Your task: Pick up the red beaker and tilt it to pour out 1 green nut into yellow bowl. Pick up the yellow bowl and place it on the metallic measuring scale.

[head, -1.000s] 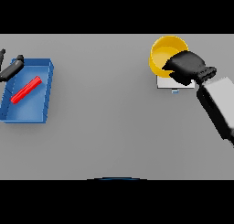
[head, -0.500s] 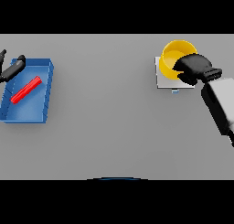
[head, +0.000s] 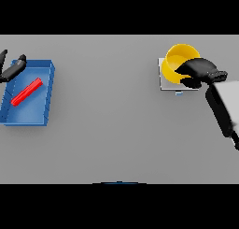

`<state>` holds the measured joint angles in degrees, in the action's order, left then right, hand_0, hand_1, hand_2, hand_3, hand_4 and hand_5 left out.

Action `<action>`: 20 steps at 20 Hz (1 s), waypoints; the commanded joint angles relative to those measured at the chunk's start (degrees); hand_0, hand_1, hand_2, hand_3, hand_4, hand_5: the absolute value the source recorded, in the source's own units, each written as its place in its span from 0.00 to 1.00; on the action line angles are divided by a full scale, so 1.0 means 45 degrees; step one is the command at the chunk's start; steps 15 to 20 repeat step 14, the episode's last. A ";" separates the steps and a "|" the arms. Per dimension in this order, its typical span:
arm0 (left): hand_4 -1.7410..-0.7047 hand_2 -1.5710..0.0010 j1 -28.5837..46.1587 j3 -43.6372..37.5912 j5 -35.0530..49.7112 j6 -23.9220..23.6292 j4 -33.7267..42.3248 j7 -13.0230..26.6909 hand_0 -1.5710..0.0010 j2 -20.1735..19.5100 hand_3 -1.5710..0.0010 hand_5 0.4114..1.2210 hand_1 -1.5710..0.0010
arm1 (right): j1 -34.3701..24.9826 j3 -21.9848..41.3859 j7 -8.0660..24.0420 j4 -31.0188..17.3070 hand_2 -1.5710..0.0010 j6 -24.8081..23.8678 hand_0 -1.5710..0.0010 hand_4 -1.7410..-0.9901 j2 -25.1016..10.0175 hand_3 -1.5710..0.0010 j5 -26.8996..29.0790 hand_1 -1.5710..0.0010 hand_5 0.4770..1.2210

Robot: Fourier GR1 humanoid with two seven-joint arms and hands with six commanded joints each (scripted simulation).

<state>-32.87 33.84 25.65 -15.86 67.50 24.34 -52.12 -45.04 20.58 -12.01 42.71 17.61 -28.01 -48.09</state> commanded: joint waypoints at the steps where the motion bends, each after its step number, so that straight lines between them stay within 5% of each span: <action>1: 0.97 1.00 0.0079 0.0066 -0.0089 -0.0039 -0.0056 -0.0033 1.00 0.0009 1.00 0.39 1.00 | 0.0012 -0.0093 0.0252 0.0049 0.34 0.0173 0.54 0.16 0.0008 0.47 0.0105 0.38 0.80; 4: 0.98 1.00 0.0197 0.0046 -0.0040 0.0028 -0.0170 -0.0241 1.00 0.0079 1.00 0.38 1.00 | -0.0137 0.0003 0.0332 -0.0179 0.56 0.0342 0.76 0.27 0.0089 0.61 0.0014 0.63 0.61; 9: 0.98 1.00 0.0188 0.0069 -0.0109 -0.0093 -0.0125 -0.0207 1.00 0.0097 1.00 0.36 1.00 | -0.0134 0.0334 -0.0288 -0.0291 0.80 0.0396 0.92 0.38 -0.0187 0.74 -0.0271 0.88 0.47; 14: 0.99 1.00 0.0168 0.0060 -0.0137 -0.0126 -0.0089 -0.0215 1.00 0.0046 1.00 0.35 1.00 | -0.0031 0.0237 0.0392 -0.0044 0.93 0.0838 0.97 0.44 -0.0124 0.83 -0.0128 0.96 0.38; 20: 0.99 1.00 0.0168 0.0060 -0.0137 -0.0126 -0.0089 -0.0215 1.00 0.0046 1.00 0.35 1.00 | -0.0031 0.0237 0.0392 -0.0044 0.93 0.0838 0.97 0.44 -0.0124 0.83 -0.0128 0.96 0.38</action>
